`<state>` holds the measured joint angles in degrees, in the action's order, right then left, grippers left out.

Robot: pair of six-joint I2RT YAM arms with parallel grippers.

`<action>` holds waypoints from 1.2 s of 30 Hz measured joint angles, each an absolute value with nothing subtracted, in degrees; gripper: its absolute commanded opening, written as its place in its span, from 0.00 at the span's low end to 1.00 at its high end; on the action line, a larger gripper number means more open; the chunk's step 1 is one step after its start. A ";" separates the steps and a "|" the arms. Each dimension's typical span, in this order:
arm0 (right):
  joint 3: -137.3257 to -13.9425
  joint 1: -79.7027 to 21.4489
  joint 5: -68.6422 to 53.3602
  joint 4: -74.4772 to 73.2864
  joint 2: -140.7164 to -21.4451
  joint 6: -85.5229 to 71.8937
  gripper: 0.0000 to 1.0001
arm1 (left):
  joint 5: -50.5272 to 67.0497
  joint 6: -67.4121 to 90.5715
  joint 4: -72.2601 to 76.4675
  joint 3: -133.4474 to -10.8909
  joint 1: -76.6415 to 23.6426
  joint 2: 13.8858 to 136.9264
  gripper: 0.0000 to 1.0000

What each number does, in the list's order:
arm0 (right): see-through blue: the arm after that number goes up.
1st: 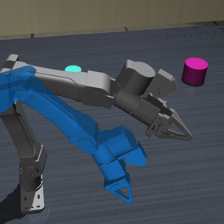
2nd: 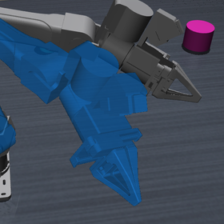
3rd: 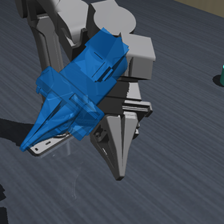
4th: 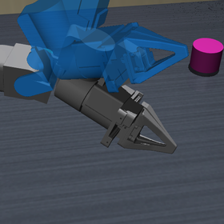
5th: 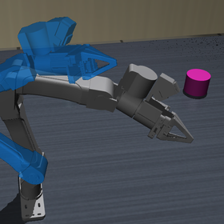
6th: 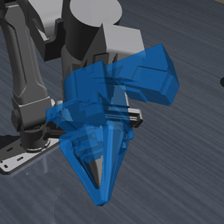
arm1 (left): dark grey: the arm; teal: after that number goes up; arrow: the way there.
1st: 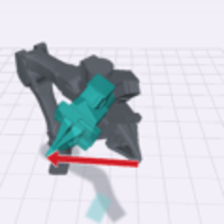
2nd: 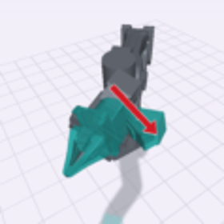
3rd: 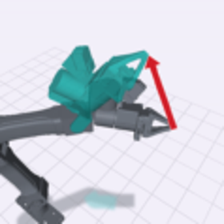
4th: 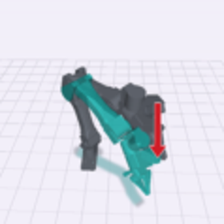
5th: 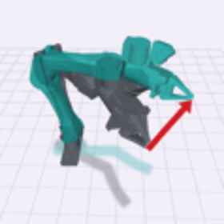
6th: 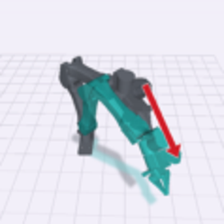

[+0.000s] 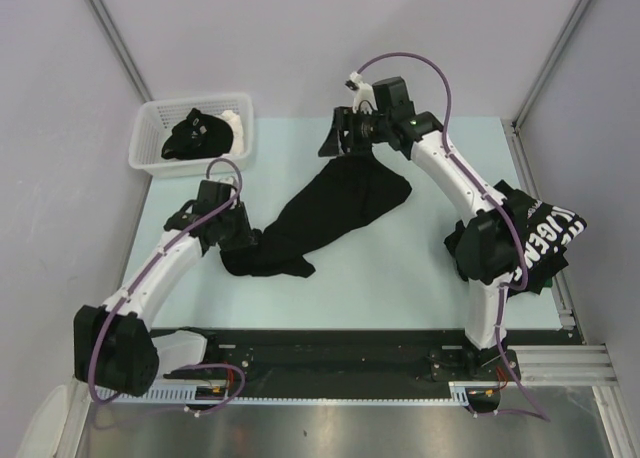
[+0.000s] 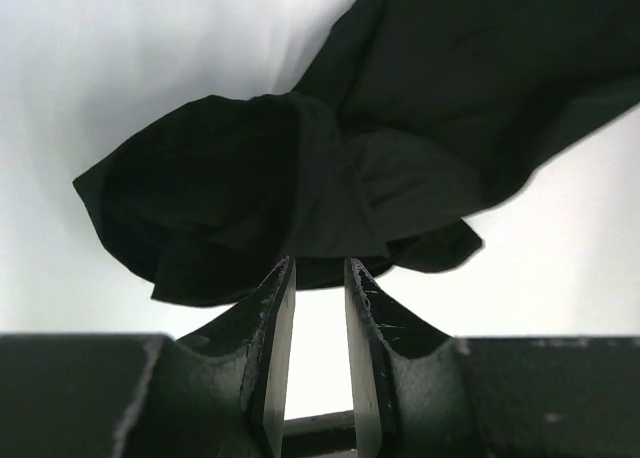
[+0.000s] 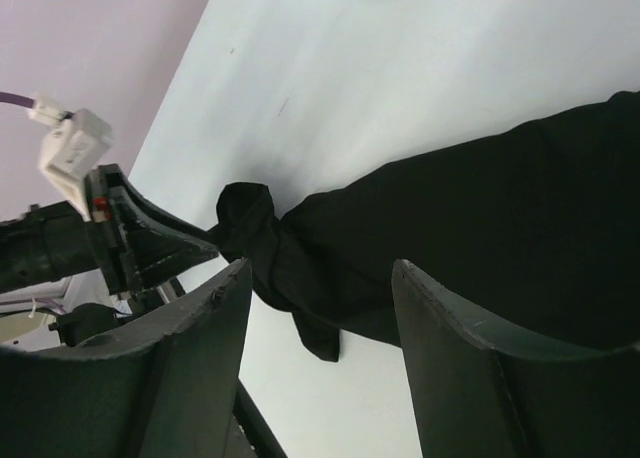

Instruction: Fold and stack the t-shirts

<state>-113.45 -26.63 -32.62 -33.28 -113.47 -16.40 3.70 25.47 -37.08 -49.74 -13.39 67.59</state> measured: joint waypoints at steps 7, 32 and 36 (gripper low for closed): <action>-113.47 -22.55 -35.35 -33.12 -114.52 -16.71 0.63 | 3.03 25.43 -36.07 -52.77 -13.39 75.96 0.31; -114.89 -18.13 -39.55 -31.86 -117.86 -18.33 0.65 | -3.31 21.39 -40.99 -66.57 -13.41 92.16 0.40; -115.24 -18.13 -39.57 -31.77 -118.21 -18.44 0.65 | -2.37 21.39 -41.34 -66.54 -13.98 92.16 0.40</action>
